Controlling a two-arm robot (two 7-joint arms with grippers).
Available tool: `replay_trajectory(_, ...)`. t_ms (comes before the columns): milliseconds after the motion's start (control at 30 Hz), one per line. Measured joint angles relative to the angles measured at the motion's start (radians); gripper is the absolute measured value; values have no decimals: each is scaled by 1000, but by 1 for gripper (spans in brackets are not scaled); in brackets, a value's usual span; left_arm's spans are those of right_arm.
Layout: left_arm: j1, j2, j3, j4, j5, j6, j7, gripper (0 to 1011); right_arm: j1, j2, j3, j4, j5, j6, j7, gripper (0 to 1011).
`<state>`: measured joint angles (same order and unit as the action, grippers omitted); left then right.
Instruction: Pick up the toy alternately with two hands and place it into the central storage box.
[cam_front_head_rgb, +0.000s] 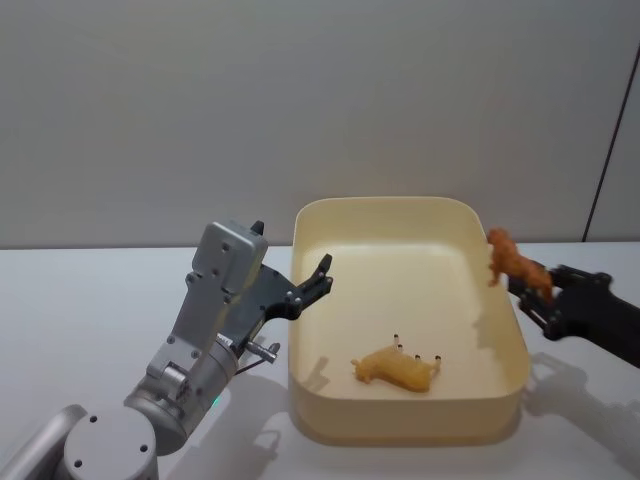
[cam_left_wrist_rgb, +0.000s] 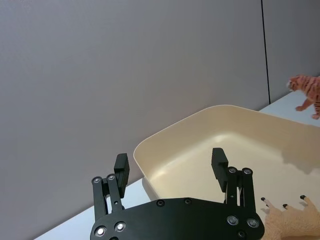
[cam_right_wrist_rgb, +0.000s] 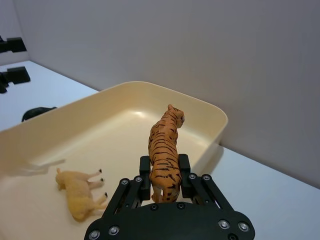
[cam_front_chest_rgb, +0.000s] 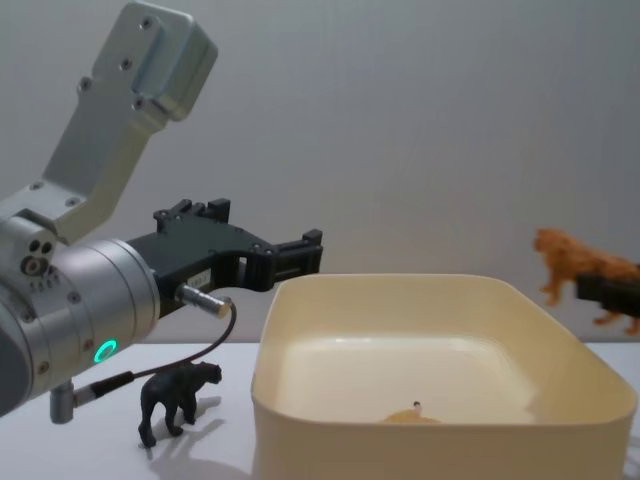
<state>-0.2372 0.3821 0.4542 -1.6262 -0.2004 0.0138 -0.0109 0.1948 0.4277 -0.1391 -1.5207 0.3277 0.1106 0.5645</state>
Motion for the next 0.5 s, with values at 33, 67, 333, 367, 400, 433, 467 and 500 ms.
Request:
replay_trajectory(33, 0, 0, 0, 0, 0, 0, 0, 1002, 10, -6, -6, 8, -1, 3, 6, 305)
replay_trajectory(67, 0, 0, 0, 0, 0, 0, 0, 1002, 19, -12, -10, 15, -3, 6, 12, 305)
replay_trajectory(333, 0, 0, 0, 0, 0, 0, 0, 1002, 121, -77, -58, 100, -28, 55, 62, 307)
replay_trajectory(367, 0, 0, 0, 0, 0, 0, 0, 1002, 137, -87, -66, 116, -33, 62, 69, 327)
replay_trajectory(400, 0, 0, 0, 0, 0, 0, 0, 1001, 145, -92, -70, 124, -35, 66, 71, 327)
replay_trajectory(433, 0, 0, 0, 0, 0, 0, 0, 1002, 151, -97, -73, 131, -38, 69, 74, 387)
replay_trajectory(467, 0, 0, 0, 0, 0, 0, 0, 1001, 158, -101, -77, 138, -40, 72, 76, 398)
replay_trajectory(500, 0, 0, 0, 0, 0, 0, 0, 1002, 169, -109, -83, 150, -44, 77, 81, 445)
